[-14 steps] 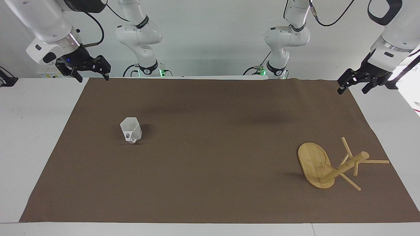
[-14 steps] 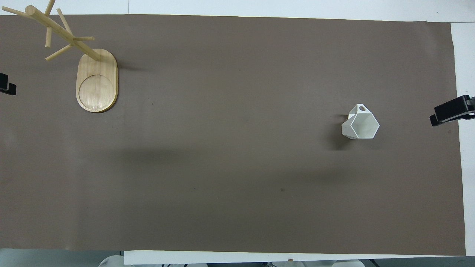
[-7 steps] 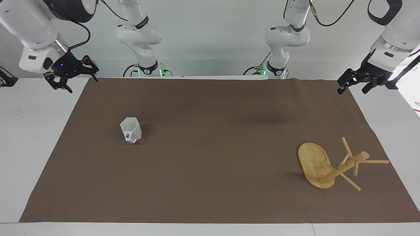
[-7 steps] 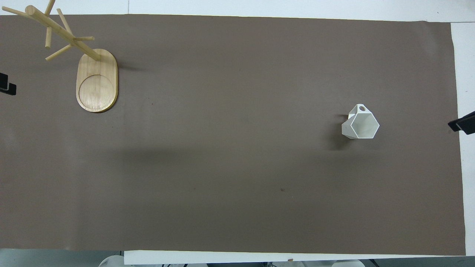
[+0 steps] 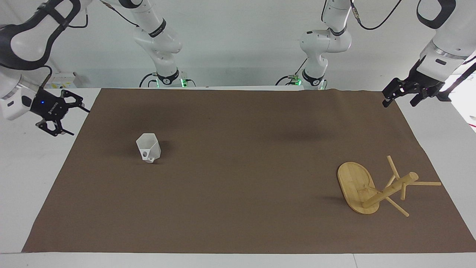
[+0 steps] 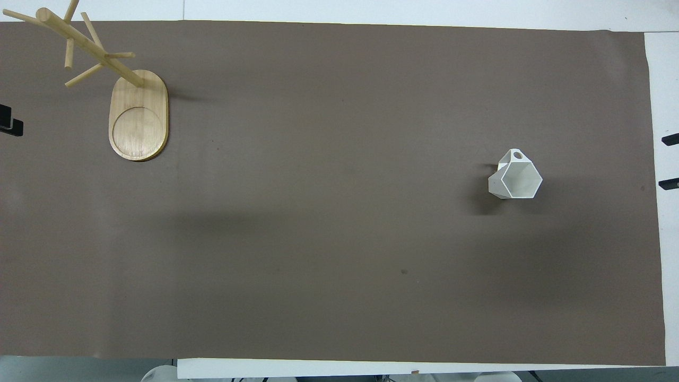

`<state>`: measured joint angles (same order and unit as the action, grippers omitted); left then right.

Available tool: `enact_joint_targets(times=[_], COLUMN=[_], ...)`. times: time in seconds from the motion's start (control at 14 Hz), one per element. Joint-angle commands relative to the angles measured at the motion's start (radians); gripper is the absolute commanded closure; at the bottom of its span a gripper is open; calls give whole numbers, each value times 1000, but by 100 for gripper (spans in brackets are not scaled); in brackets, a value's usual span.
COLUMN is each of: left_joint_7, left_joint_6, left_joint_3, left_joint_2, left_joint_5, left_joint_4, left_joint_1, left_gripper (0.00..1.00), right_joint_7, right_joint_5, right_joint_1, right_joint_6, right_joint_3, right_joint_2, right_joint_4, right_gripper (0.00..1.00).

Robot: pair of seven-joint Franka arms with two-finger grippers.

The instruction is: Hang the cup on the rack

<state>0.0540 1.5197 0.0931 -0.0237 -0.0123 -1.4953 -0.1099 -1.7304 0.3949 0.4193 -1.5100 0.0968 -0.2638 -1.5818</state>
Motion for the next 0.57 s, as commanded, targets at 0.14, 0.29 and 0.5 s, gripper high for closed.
enact_joint_targets(times=[0.14, 0.29, 0.5], left_joint_7=[4, 4, 4], left_joint_6=[4, 4, 5], left_joint_3=[-3, -1, -1], left_joint_2=[27, 27, 27], left_joint_5=[2, 2, 2], left_joint_4=[-28, -28, -28], left_joint_1=[3, 3, 3], left_gripper=[0, 0, 0], right_joint_7=[-481, -674, -791], right_joint_5=[295, 363, 491], right_joint_1=[119, 116, 119], right_joint_6=[51, 45, 22], right_joint_3=[-15, -16, -15], right_joint_2=[-153, -134, -113], right_joint_4=[-120, -254, -426], right_gripper=[0, 0, 0])
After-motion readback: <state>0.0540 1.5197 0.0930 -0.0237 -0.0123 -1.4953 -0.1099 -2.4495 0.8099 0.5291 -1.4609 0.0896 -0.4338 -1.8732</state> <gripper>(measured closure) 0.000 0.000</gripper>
